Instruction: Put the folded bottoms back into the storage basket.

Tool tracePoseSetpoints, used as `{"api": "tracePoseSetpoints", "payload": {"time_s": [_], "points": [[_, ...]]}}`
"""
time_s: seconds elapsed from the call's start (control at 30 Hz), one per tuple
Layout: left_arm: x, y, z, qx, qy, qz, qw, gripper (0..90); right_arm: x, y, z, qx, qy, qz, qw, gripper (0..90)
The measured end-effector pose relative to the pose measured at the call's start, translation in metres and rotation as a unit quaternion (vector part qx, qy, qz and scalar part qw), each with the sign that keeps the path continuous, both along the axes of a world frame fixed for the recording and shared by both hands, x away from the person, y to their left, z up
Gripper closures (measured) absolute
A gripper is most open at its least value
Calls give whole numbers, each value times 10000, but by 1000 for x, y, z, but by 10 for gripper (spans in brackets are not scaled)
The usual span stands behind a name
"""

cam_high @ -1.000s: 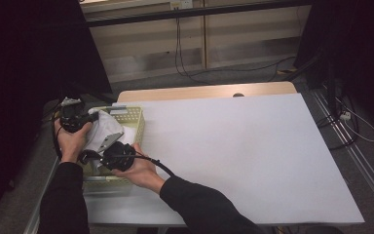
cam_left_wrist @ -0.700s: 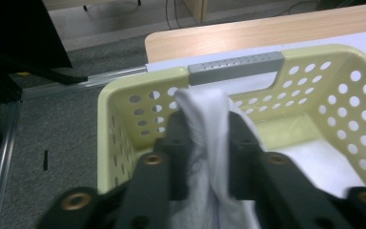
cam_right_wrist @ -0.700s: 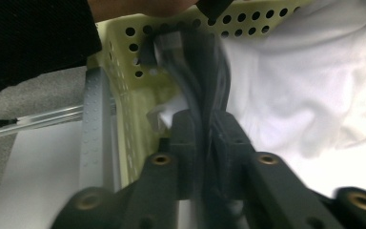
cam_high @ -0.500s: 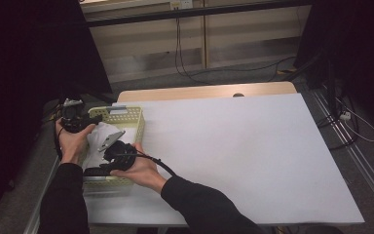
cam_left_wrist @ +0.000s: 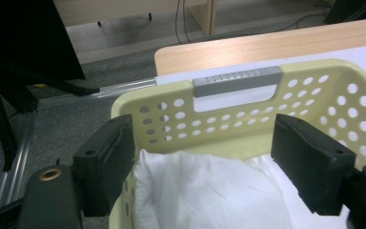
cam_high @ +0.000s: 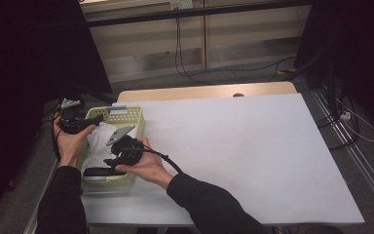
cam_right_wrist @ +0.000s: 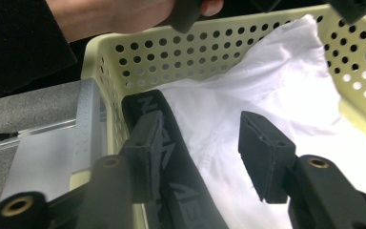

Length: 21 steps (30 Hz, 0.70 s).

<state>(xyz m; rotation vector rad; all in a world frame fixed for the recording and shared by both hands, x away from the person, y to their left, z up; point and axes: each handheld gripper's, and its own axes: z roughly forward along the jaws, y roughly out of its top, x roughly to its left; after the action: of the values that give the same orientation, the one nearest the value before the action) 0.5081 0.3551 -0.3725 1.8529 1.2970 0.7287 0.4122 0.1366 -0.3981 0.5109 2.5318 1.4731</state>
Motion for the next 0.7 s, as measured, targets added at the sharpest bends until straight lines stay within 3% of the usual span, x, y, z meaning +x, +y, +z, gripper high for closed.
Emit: {"api": "tracePoseSetpoints", "payload": {"time_s": [0.13,0.27,0.37,0.47,0.6,0.7], "points": [[-5,3,4,-54,-102,33,9999,117,1,-10,2,-52,-130,-28,9999,445],[-12,2,8,19,-201,-34,9998,92,3,-19,3,40,-125,-116,9998,381],[-18,2,10,-83,-108,-2,9999,81,4,-30,6,160,-143,-236,9995,306],[-22,2,11,0,-157,-39,9999,79,6,-38,8,207,-164,-381,9989,246],[-31,5,14,84,-248,-43,9996,55,8,-54,10,263,-182,-507,9982,195],[-37,9,17,29,-290,-75,9995,39,7,-61,10,239,-190,-559,9980,171]]}}
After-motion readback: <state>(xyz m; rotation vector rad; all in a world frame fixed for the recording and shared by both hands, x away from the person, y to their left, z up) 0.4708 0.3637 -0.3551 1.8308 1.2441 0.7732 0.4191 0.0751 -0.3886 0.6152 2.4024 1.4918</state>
